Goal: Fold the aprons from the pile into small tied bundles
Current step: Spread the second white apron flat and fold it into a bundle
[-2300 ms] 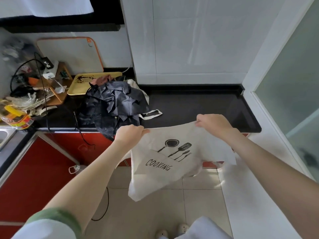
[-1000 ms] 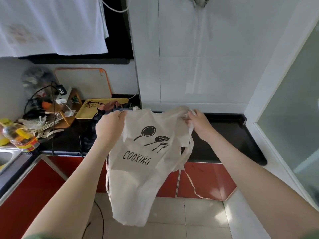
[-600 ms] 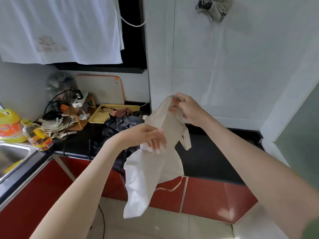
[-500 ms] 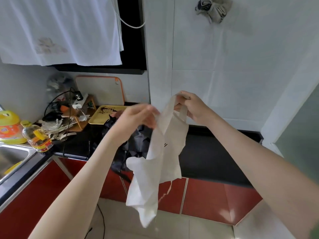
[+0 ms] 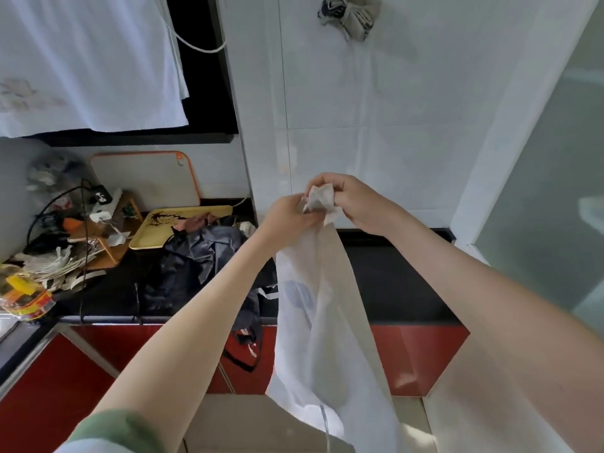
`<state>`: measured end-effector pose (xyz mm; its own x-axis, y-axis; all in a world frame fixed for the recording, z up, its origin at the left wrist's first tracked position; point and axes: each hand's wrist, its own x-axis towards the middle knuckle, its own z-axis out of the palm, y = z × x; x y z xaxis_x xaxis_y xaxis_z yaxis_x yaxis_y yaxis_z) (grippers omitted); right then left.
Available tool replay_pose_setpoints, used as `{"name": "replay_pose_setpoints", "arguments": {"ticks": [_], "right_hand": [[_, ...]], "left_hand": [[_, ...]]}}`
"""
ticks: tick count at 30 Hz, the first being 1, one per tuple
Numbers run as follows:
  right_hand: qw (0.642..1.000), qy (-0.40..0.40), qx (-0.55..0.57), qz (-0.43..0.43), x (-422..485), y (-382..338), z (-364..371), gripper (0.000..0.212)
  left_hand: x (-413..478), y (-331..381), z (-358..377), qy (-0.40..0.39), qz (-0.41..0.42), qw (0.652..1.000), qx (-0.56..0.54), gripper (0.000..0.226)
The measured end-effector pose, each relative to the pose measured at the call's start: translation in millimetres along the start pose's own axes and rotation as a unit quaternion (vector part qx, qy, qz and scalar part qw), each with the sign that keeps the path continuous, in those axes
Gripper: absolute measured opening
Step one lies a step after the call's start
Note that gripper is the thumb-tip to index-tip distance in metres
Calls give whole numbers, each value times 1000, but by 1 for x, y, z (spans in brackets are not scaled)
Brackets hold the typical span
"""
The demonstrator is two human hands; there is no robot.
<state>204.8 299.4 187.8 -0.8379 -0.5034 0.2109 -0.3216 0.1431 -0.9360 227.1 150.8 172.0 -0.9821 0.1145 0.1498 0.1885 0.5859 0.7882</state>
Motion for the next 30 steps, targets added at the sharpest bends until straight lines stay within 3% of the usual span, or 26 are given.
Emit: {"name": "replay_pose_setpoints", "arguments": {"ticks": [3,8,12,19,22,25,30], "right_hand": [[995,61,-24,75,-19,18,-8,38],[958,2,-168,232,-57,52,9,79],[936,113,-217,252,-57,68,41,89],[888,249,-218,321,-36,73,63,47],[856,249,-246,380,-38,81,55,36],[842,240,-205,438,-48,96,44,21],[826,328,-63,454,-57,118,23,32]], "left_hand": [[2,-2,5,47,-2,999,4,21],[2,3,4,104,-13,994,-36,24],[0,10,6,137,-16,988,-63,34],[-7,8,-6,97,23,985,-143,43],[-8,-1,-14,115,21,987,-114,44],[-8,-19,-24,135,10,988,-71,45],[-6,-51,-45,109,-38,993,-39,36]]}}
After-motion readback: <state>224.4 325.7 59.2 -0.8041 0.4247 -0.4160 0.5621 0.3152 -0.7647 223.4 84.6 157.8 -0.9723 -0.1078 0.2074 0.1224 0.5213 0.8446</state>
